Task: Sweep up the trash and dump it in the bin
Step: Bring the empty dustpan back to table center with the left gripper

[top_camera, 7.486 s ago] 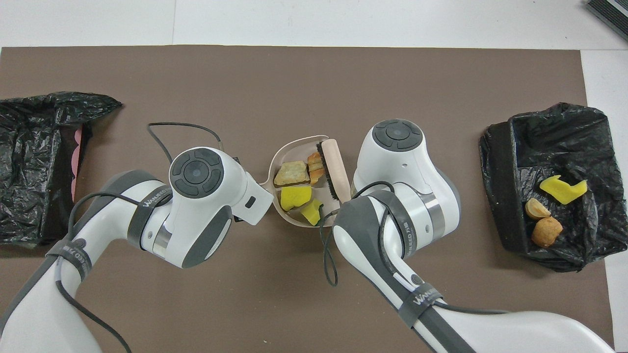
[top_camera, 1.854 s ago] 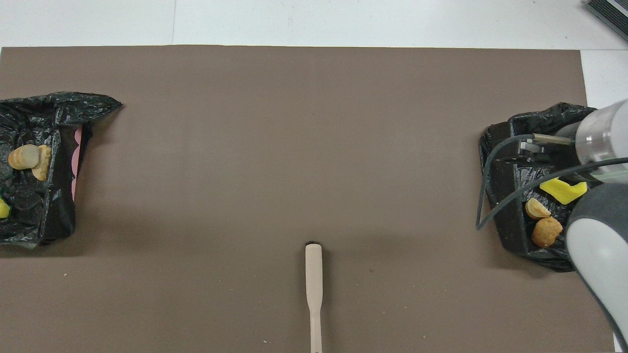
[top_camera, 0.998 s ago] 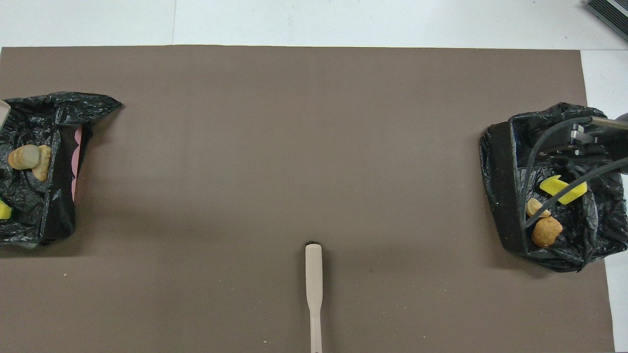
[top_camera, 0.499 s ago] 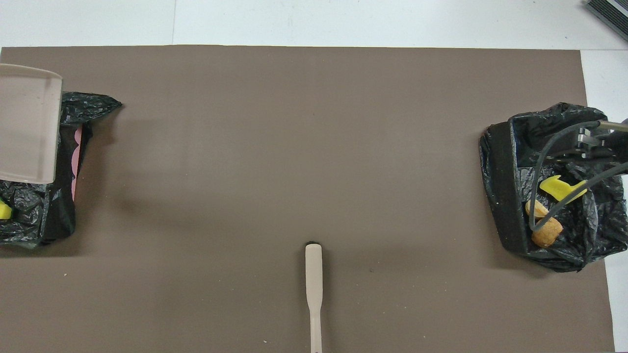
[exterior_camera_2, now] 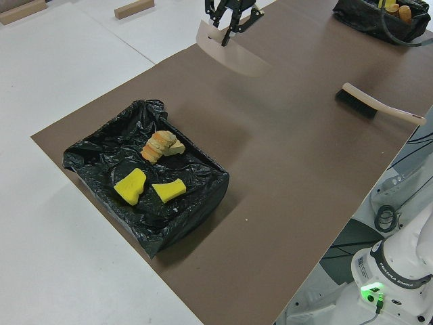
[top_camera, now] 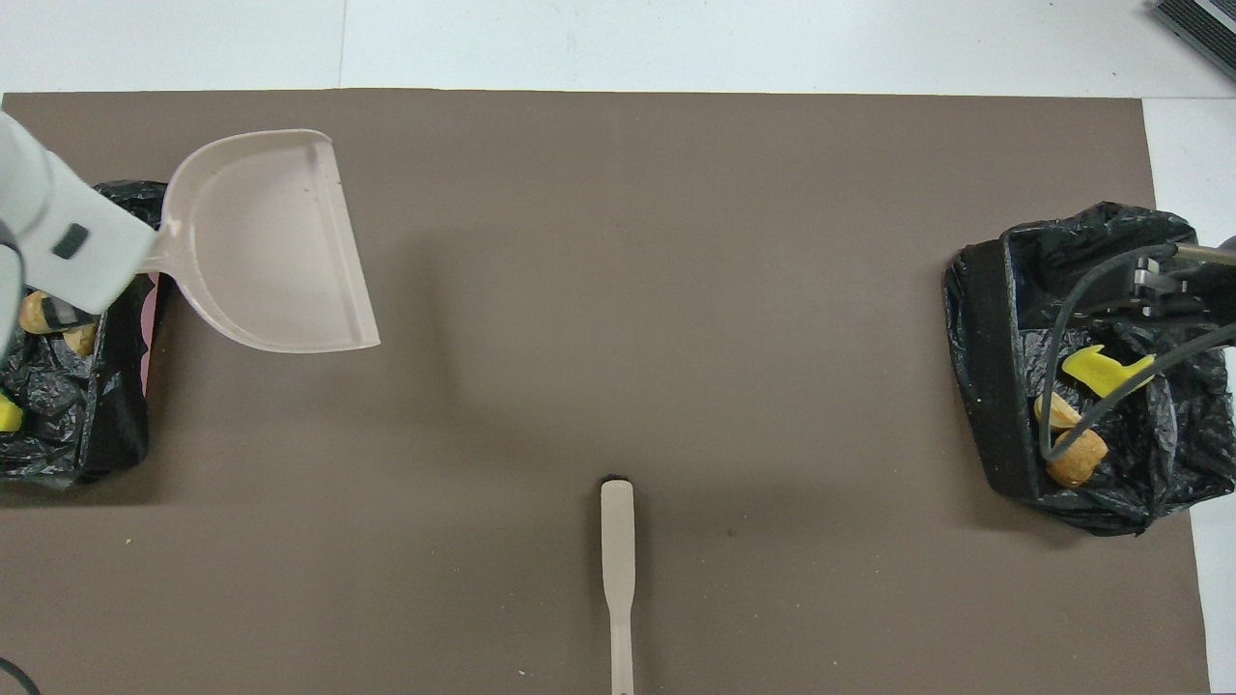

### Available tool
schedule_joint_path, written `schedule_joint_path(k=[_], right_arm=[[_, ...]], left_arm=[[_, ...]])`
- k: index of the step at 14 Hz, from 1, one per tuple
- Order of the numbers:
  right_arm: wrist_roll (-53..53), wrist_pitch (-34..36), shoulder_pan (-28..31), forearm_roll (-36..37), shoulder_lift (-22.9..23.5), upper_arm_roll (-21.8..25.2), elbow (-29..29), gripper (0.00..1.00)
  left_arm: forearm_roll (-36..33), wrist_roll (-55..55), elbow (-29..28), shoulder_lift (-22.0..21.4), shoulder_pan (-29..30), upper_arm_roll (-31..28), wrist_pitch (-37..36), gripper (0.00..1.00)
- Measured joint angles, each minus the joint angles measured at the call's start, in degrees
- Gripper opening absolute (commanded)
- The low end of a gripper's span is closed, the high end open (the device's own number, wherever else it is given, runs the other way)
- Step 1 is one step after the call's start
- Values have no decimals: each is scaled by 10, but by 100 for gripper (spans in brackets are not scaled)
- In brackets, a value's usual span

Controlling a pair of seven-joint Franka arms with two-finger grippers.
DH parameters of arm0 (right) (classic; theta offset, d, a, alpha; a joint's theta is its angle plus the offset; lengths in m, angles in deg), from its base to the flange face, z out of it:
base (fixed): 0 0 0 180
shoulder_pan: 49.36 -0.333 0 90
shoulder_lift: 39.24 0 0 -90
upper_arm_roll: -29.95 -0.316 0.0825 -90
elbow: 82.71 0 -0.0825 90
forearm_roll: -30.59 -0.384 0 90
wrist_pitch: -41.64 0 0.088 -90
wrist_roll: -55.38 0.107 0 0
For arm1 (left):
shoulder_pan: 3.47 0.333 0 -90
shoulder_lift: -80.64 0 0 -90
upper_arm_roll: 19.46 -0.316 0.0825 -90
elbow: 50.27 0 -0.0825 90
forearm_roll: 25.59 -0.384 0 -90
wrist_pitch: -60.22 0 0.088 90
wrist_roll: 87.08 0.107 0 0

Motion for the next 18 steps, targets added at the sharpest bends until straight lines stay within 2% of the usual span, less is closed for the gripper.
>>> schedule_joint_path(k=[4,8,12,18], right_arm=[[-16,0,-1,0,0,-1,-1,100],[-36,0,-1,-27,-1,-1,-1,100],[-37,0,-2,-31,-1,-1,-1,100],[-37,0,-2,-30,-2,-1,-1,100]], left_arm=[[60,-156,-62,-32,-63,1,-4,0],[119,-320,-103,-31,-117,1,19,0],[152,-455,-139,-15,-144,1,91,0],[182,-639,-143,23,-182,1,140,0]])
